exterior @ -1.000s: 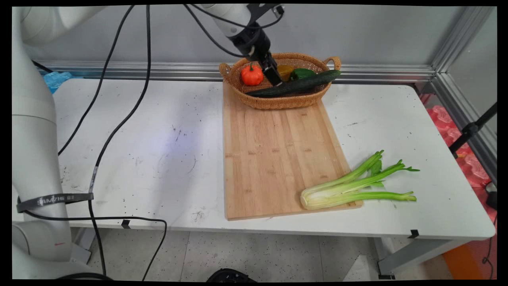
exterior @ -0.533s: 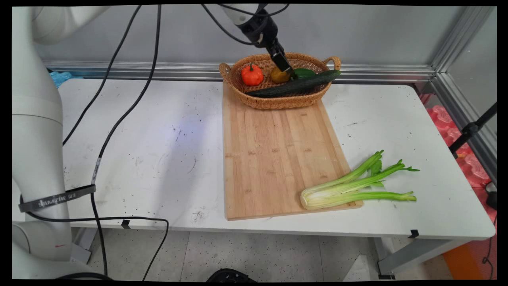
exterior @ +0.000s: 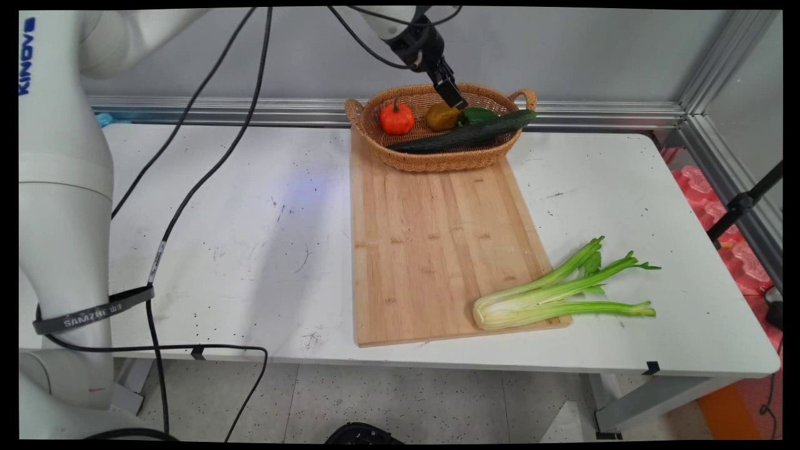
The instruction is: Pick up the cucumber from the vegetable basket
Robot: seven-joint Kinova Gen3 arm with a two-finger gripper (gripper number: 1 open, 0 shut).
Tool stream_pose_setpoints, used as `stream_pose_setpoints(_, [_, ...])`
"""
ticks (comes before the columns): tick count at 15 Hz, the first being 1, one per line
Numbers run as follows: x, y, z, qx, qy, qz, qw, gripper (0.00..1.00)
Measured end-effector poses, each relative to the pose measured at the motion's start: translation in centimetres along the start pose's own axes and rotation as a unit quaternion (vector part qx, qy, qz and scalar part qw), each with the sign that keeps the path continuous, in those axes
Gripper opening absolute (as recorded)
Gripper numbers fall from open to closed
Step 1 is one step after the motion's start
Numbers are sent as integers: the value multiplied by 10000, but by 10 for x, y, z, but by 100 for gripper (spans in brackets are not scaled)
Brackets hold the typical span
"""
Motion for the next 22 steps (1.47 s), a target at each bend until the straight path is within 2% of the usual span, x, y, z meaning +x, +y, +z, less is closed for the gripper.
stream_pose_setpoints(6, [-10,-3,34,-171,-16,174,9997,100])
stream_pose_setpoints(12, [-21,-4,67,-269,7,140,9995,100])
stream_pose_setpoints(22, [-36,-7,104,-311,-52,304,9990,100])
